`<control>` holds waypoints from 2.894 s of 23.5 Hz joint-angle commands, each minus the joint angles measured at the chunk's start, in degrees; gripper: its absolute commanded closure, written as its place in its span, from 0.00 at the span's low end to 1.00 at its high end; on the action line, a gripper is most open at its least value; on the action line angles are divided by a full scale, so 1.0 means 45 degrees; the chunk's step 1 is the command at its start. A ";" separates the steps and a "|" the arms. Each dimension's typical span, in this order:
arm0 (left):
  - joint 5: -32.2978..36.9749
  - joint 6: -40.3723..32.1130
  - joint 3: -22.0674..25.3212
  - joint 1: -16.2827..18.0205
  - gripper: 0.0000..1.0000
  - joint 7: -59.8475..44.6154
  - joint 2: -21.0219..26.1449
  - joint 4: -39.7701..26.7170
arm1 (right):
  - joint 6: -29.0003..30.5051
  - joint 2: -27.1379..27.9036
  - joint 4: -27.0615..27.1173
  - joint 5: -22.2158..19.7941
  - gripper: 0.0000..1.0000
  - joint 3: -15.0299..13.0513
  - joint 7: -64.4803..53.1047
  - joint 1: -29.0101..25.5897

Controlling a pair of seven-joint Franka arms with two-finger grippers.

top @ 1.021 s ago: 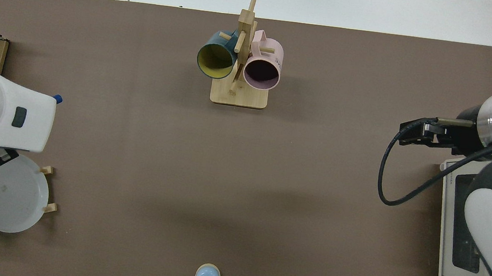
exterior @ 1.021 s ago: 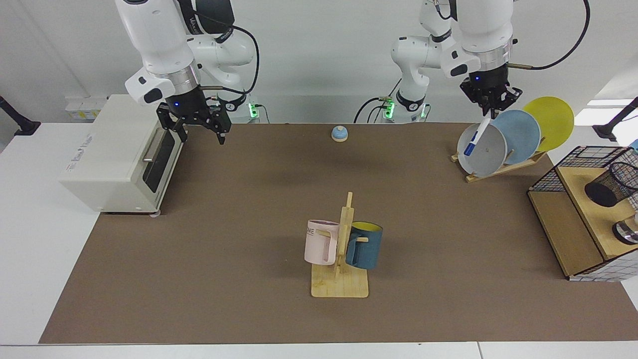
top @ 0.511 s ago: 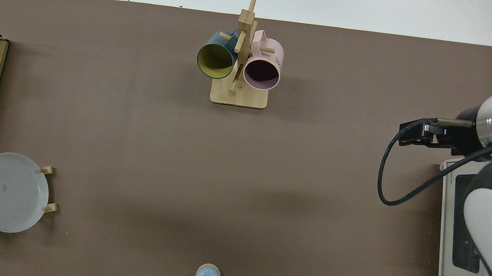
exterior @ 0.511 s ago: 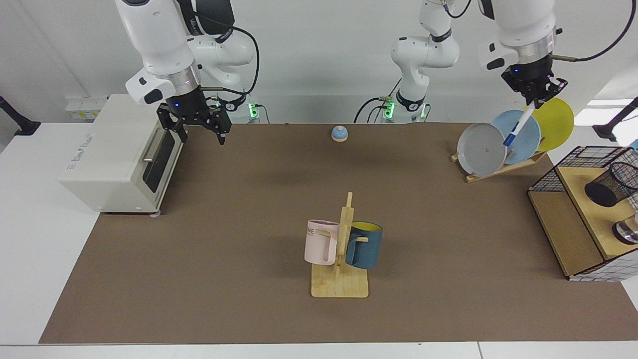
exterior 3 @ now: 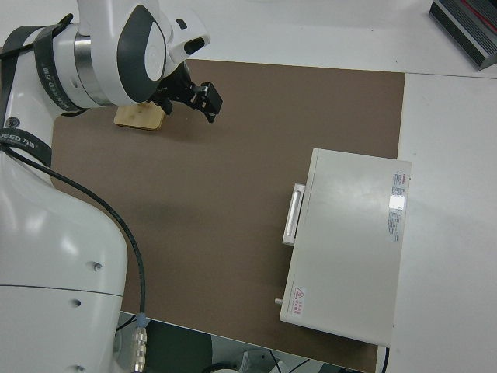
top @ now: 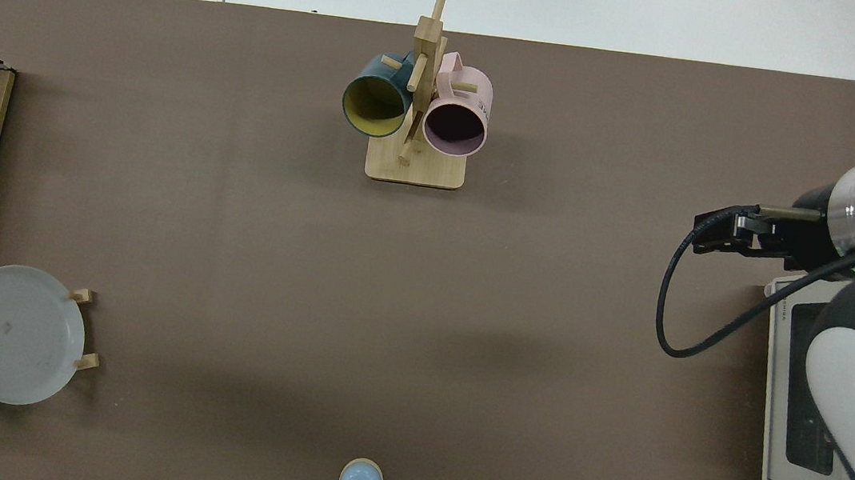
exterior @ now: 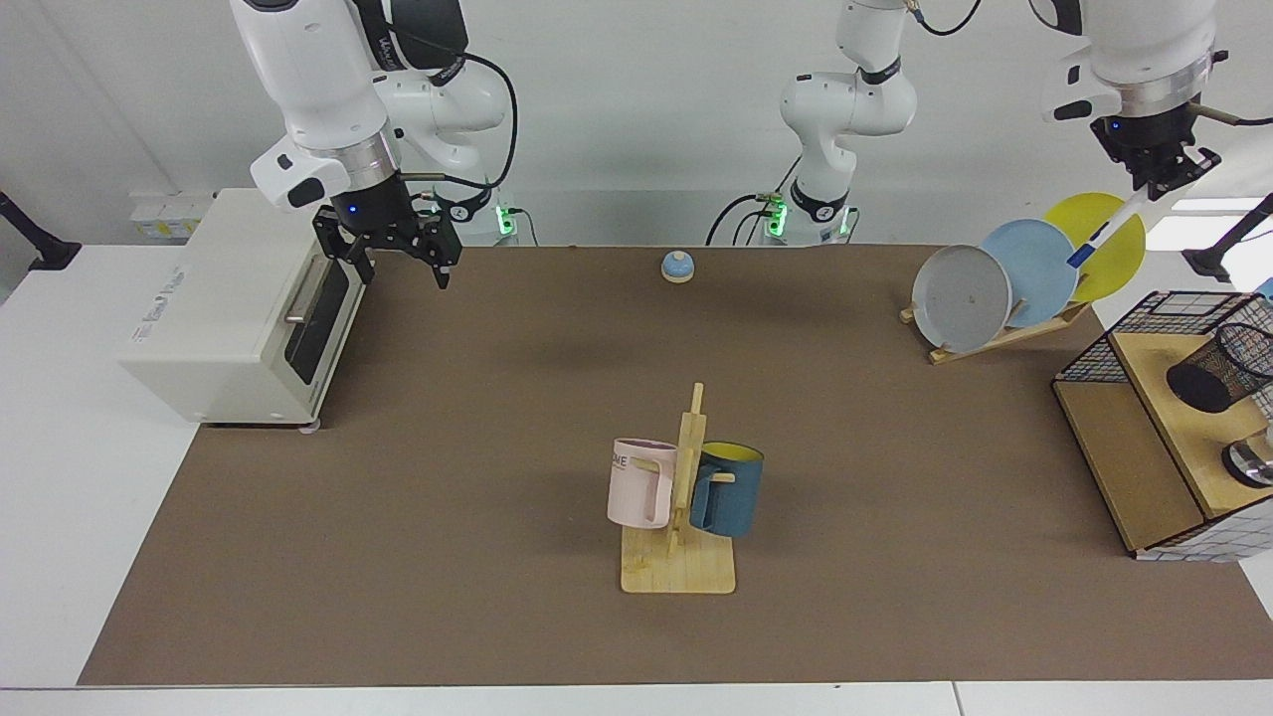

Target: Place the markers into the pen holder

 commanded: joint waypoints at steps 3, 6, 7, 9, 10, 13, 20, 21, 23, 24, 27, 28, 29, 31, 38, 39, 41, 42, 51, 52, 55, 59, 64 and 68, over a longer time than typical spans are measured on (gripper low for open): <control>0.0577 0.0994 0.0329 0.0456 1.00 0.2103 0.0088 0.0126 | 0.0245 -0.0223 -0.0304 0.0020 0.00 0.0142 0.0219 -0.0168; 0.0852 0.1092 0.0328 0.0476 1.00 0.2358 0.0088 0.0126 | 0.0245 -0.0223 -0.0304 0.0020 0.00 0.0142 0.0219 -0.0168; 0.0871 0.1131 0.0328 0.0476 1.00 0.2359 0.0088 0.0107 | 0.0245 -0.0223 -0.0304 0.0020 0.00 0.0142 0.0219 -0.0168; 0.0872 0.1229 0.0328 0.0495 1.00 0.2378 0.0069 0.0087 | 0.0245 -0.0223 -0.0304 0.0020 0.00 0.0142 0.0219 -0.0168; 0.0872 0.1287 0.0328 0.0515 1.00 0.2397 0.0069 0.0087 | 0.0245 -0.0223 -0.0304 0.0020 0.00 0.0142 0.0219 -0.0168; 0.0872 0.1599 0.0348 0.0632 1.00 0.2670 0.0069 0.0067 | 0.0245 -0.0223 -0.0304 0.0020 0.00 0.0142 0.0219 -0.0168; 0.1378 0.1600 0.0348 0.0710 1.00 0.2691 0.0030 0.0009 | 0.0245 -0.0223 -0.0304 0.0020 0.00 0.0142 0.0219 -0.0168; 0.1708 0.1639 0.0348 0.0691 1.00 0.2691 0.0011 0.0009 | 0.0245 -0.0223 -0.0304 0.0020 0.00 0.0142 0.0219 -0.0168; 0.2392 0.1775 0.0328 0.0749 1.00 0.2691 0.0011 0.0009 | 0.0245 -0.0223 -0.0304 0.0020 0.00 0.0142 0.0219 -0.0168; 0.2550 0.1834 0.0348 0.0769 1.00 0.2691 0.0010 0.0009 | 0.0226 -0.0242 -0.0304 0.0040 0.00 0.0142 0.0219 -0.0168; 0.3037 0.2088 0.0755 0.0633 1.00 0.2749 0.0010 0.0009 | 0.0226 -0.0223 -0.0304 0.0020 0.00 0.0142 0.0219 -0.0168; 0.3175 0.2224 0.1009 0.0574 1.00 0.2943 0.0030 0.0009 | 0.0245 -0.0242 -0.0304 0.0020 0.00 0.0142 0.0219 -0.0168; 0.3234 0.2476 0.1167 0.0574 1.00 0.3235 0.0049 0.0028 | 0.0245 -0.0223 -0.0304 0.0020 0.00 0.0142 0.0219 -0.0168; 0.3235 0.3140 0.1537 0.0593 1.00 0.3840 0.0088 -0.0011 | 0.0245 -0.0242 -0.0304 0.0020 0.00 0.0142 0.0219 -0.0168; 0.3623 0.4685 0.2691 0.0593 1.00 0.4566 0.0809 -0.0108 | 0.0245 -0.0223 -0.0304 0.0020 0.00 0.0142 0.0219 -0.0168; 0.3935 0.4802 0.2711 0.0574 1.00 0.4566 0.0966 -0.0108 | 0.0226 -0.0223 -0.0304 0.0040 0.00 0.0142 0.0219 -0.0168; 0.4502 0.5114 0.2711 0.0574 1.00 0.4546 0.1259 -0.0069 | 0.0245 -0.0223 -0.0304 0.0020 0.00 0.0142 0.0219 -0.0168; 0.4601 0.5309 0.2731 0.0554 1.00 0.4507 0.1415 -0.0069 | 0.0245 -0.0223 -0.0304 0.0020 0.00 0.0142 0.0219 -0.0188; 0.4602 0.6873 0.3648 0.0554 1.00 0.4313 0.2294 -0.0147 | 0.0245 -0.0223 -0.0304 0.0020 0.00 0.0142 0.0219 -0.0168; 0.4602 0.6873 0.3687 0.0554 1.00 0.4118 0.2489 -0.0128 | 0.0245 -0.0223 -0.0304 0.0020 0.00 0.0142 0.0219 -0.0168; 0.4583 0.7301 0.3785 0.0573 1.00 0.3746 0.2666 -0.0205 | 0.0245 -0.0223 -0.0304 0.0020 0.00 0.0142 0.0219 -0.0168; 0.4505 0.8198 0.4273 0.0574 1.00 0.3687 0.2920 -0.0323 | 0.0245 -0.0223 -0.0304 0.0020 0.00 0.0142 0.0219 -0.0168; 0.4348 0.9040 0.4723 0.0574 1.00 0.3473 0.3408 -0.0343 | 0.0245 -0.0223 -0.0304 0.0020 0.00 0.0142 0.0219 -0.0168; 0.4329 0.9119 0.4723 0.0632 1.00 0.2926 0.3643 -0.0459 | 0.0245 -0.0223 -0.0304 0.0020 0.00 0.0142 0.0219 -0.0168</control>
